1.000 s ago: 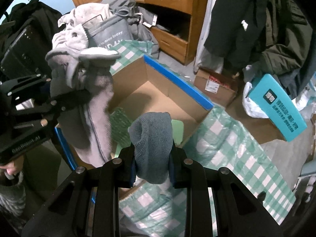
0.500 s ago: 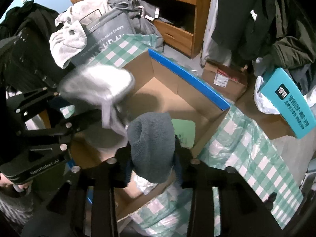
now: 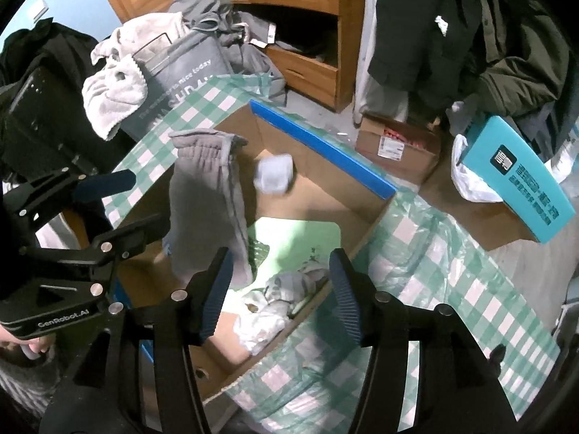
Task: Organize soft objects
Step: 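Open the left tool over the box while the right tool releases the grey-blue sock inside, then withdraw both tools from the box back over the checked sheet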
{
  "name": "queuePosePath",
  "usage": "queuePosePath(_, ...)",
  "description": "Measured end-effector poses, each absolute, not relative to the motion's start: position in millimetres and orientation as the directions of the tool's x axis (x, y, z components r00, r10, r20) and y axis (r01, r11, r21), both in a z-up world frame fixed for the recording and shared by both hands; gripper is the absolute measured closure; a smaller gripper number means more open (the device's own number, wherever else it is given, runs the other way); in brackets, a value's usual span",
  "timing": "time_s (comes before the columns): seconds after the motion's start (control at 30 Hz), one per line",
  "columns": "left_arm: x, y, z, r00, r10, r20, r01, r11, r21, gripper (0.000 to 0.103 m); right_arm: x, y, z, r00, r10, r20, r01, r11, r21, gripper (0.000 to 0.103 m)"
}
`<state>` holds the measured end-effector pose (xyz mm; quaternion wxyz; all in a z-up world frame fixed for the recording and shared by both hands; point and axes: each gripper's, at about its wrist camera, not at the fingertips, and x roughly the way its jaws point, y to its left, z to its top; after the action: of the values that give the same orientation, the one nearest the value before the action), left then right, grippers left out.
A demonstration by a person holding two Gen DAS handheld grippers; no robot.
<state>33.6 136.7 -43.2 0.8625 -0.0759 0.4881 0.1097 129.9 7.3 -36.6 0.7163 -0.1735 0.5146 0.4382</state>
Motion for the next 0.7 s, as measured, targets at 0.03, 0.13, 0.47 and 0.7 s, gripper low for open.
queuePosePath(0.03,34,135,-43,0.499,0.116,-0.859,-0.259,0.966,-0.020,0.043,131,5,-36,0.088,0.449,-0.889,-0.803,0.560,0.203,0.047)
queuePosePath(0.13,35,131,-42,0.500,0.117,-0.858,-0.254,0.967,-0.016,0.043,132,0,-36,0.092,0.450,-0.888,-0.800,0.564,0.202,0.047)
queuePosePath(0.47,44,111,-41,0.498,0.117,-0.859,-0.224,0.975,0.003,0.036,136,-24,-35,0.128,0.447,-0.885,-0.789,0.587,0.183,0.041)
queuePosePath(0.7,50,90,-37,0.508,0.142,-0.850,-0.203,0.978,0.042,0.033,141,-48,-36,0.136,0.441,-0.887,-0.769,0.612,0.186,0.039)
